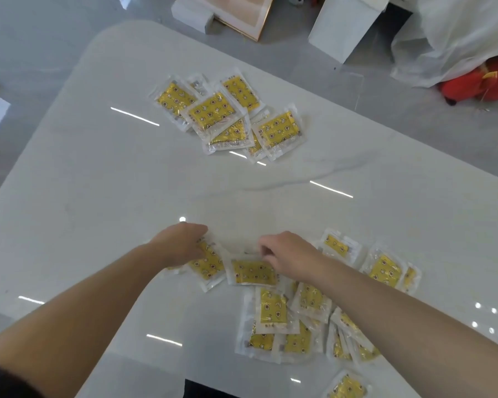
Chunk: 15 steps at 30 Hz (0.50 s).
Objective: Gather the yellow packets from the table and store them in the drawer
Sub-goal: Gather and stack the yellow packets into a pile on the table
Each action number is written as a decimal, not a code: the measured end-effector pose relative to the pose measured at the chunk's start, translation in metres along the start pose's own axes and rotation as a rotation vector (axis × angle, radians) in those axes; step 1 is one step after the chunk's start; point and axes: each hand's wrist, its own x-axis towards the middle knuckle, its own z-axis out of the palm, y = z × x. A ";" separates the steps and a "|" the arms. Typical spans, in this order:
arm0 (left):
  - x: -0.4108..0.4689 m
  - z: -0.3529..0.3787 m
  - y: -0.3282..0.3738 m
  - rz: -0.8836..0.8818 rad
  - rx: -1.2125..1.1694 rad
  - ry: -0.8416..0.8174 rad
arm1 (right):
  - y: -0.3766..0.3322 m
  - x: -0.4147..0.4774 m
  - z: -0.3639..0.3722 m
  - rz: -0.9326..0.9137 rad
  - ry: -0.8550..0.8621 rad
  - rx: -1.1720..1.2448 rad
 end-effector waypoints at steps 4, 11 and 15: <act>0.004 -0.017 -0.007 -0.063 -0.101 0.038 | -0.007 0.006 -0.010 0.056 0.057 0.230; 0.001 -0.029 -0.018 -0.176 -0.265 0.131 | 0.001 0.019 -0.020 0.221 0.219 0.416; -0.006 -0.020 -0.022 -0.245 -0.337 0.160 | 0.015 0.031 -0.018 0.314 0.337 0.474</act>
